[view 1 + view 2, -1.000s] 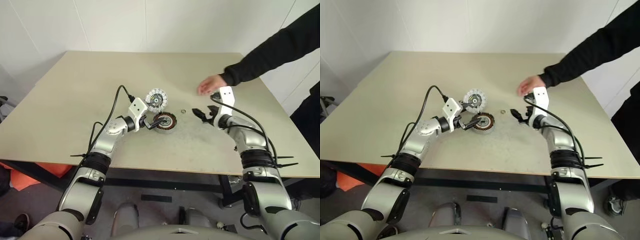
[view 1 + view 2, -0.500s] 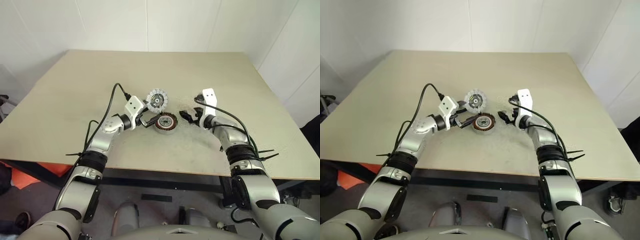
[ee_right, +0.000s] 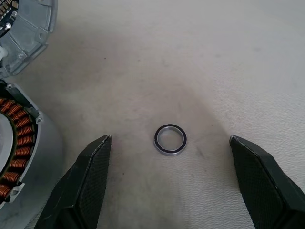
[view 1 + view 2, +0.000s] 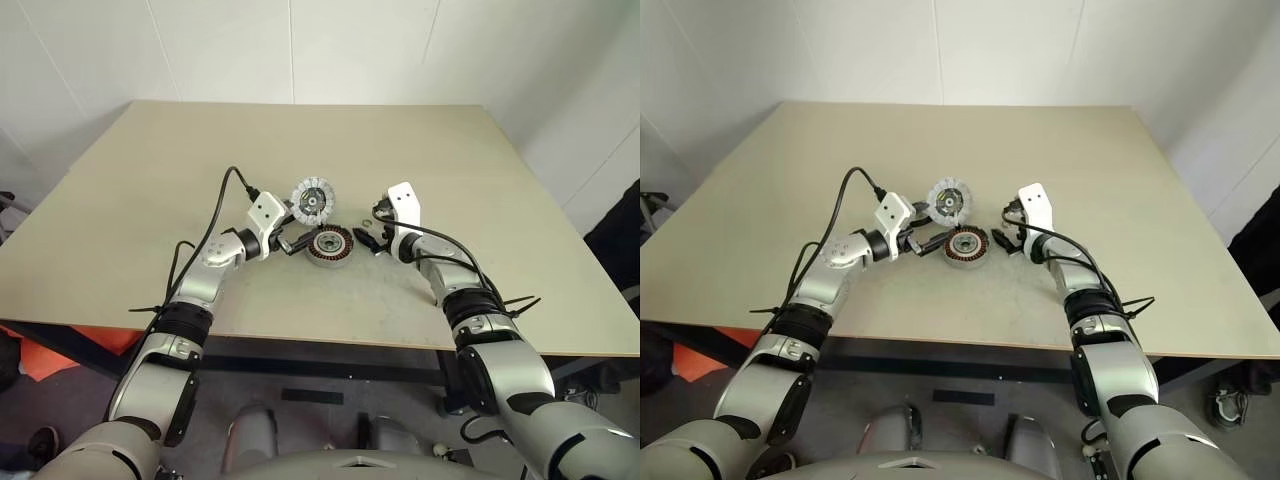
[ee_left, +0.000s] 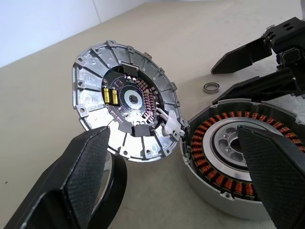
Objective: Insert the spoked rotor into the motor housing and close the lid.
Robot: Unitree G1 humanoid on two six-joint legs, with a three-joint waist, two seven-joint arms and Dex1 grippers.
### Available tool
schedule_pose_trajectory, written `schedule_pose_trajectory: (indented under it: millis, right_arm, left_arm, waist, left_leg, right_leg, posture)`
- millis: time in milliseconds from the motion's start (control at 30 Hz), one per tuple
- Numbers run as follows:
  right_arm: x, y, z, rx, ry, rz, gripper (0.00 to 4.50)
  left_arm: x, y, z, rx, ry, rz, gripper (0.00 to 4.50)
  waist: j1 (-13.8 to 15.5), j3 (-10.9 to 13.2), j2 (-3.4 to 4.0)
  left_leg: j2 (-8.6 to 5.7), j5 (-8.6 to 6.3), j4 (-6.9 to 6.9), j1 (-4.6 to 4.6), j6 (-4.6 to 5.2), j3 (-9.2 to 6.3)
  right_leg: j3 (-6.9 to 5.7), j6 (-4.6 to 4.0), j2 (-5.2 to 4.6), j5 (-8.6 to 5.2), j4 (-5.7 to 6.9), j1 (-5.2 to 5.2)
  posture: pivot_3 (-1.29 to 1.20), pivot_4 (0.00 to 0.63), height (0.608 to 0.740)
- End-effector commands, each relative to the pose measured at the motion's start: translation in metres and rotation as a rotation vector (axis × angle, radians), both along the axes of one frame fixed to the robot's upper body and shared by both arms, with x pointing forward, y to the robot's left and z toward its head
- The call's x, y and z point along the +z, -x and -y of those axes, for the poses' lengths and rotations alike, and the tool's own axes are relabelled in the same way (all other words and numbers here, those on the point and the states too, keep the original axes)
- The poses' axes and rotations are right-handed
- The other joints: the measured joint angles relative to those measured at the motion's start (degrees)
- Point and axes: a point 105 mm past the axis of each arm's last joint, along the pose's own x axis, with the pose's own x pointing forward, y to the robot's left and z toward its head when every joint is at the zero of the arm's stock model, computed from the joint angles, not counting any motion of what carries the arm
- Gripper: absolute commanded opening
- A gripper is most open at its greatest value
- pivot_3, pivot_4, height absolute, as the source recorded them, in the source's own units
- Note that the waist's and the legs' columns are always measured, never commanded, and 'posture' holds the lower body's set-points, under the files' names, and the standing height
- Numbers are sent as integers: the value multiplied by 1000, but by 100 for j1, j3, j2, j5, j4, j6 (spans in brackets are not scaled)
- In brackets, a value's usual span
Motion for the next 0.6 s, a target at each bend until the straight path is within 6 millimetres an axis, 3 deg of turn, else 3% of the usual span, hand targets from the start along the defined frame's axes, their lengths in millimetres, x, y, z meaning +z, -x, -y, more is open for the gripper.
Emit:
schedule_pose_trajectory:
  millis: [33,133,400,600]
  right_arm:
    - [15,-8,-4,9,1,56,4301]
    - [13,-9,-2,0,1,48,3558]
    - [10,-11,3,-28,-7,29,773]
    - [11,-11,4,-32,-12,33,722]
  left_arm:
    - [16,-2,1,-6,15,54,4500]
    - [16,-2,1,-6,14,55,4500]
    - [17,-3,-1,-3,13,55,4500]
    - [17,-4,-5,7,9,55,4500]
  waist:
    - [0,0,0]
    - [-3,0,0]
    - [-4,0,0]
    - [-3,0,0]
  left_leg:
    - [0,0,2,0,0,0]
    - [1,0,6,0,0,0]
    - [5,-1,6,0,2,0]
    - [5,-1,11,0,2,0]
  right_leg:
    - [0,-1,0,0,1,0]
    - [1,-3,0,2,4,1]
    - [-1,-3,3,2,5,0]
    - [0,-4,3,2,9,0]
  posture:
    - [0,0,740]
    - [0,0,740]
    - [0,0,740]
    - [0,0,740]
